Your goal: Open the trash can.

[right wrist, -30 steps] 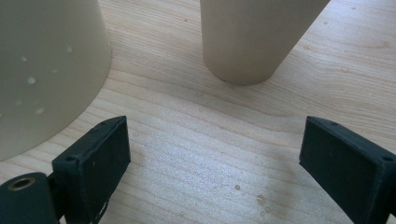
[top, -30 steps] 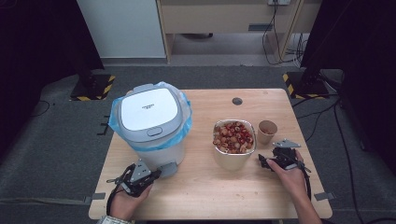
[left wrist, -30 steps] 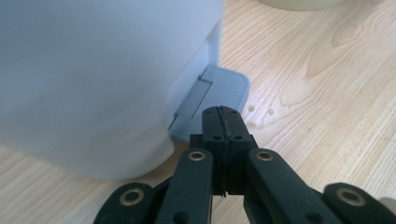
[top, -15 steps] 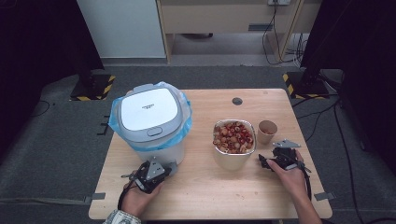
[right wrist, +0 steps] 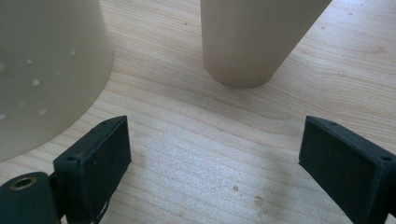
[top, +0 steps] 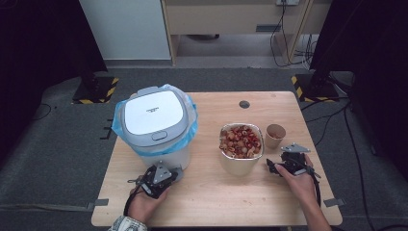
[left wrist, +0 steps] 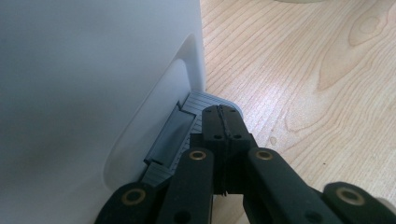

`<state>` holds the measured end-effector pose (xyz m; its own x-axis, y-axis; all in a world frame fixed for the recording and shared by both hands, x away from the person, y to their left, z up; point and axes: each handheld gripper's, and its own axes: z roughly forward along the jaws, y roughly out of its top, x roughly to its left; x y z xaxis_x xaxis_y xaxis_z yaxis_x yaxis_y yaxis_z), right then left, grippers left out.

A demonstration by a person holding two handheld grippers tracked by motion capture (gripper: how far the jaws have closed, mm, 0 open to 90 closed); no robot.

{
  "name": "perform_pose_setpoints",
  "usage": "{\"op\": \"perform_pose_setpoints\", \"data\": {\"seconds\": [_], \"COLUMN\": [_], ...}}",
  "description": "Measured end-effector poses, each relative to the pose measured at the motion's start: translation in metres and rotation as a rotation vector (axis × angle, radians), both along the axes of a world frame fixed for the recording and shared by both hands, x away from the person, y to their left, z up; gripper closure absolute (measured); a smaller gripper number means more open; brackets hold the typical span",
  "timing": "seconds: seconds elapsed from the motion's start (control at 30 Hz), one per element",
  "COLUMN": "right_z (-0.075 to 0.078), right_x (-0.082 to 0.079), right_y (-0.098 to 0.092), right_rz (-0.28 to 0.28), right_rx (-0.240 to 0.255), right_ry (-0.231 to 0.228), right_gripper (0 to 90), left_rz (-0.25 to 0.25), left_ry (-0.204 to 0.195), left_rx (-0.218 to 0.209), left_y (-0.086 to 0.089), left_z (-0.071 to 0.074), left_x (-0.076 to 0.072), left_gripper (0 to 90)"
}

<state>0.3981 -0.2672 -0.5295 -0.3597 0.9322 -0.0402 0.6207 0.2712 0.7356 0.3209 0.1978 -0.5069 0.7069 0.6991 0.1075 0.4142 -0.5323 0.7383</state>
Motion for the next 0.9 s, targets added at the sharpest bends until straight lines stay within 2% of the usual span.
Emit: {"op": "perform_pose_setpoints", "data": {"seconds": [0.17, 0.33, 0.4, 0.43, 0.5, 0.8, 0.9], "right_z": [0.000, 0.002, 0.005, 0.007, 0.011, 0.029, 0.031], "right_x": [0.000, -0.001, -0.001, -0.002, -0.002, 0.007, 0.013], "right_y": [0.000, 0.000, 0.000, 0.000, 0.001, -0.004, -0.010], "right_rz": [0.003, 0.005, 0.001, 0.005, 0.005, 0.016, 0.003], "right_rx": [0.000, 0.025, 0.049, 0.056, 0.068, 0.066, 0.072], "right_ry": [-0.006, -0.025, -0.038, -0.049, -0.068, -0.112, -0.104], "right_gripper": [9.0, 8.0, 7.2, 6.7, 6.5, 7.7, 7.9], "left_rz": [0.001, -0.005, -0.006, -0.005, -0.013, -0.007, -0.005], "left_ry": [0.009, 0.018, 0.029, 0.030, 0.026, 0.041, 0.039], "left_rx": [0.006, 0.031, 0.029, 0.034, 0.071, 0.046, 0.042], "left_y": [-0.001, -0.003, -0.002, -0.003, -0.005, -0.003, -0.004], "left_z": [-0.001, -0.004, -0.005, -0.006, -0.007, -0.008, -0.008], "left_x": [0.001, 0.002, 0.003, 0.002, 0.002, 0.003, 0.002], "left_gripper": [89.8, 89.8, 89.9, 89.9, 89.9, 89.9, 89.9]}}
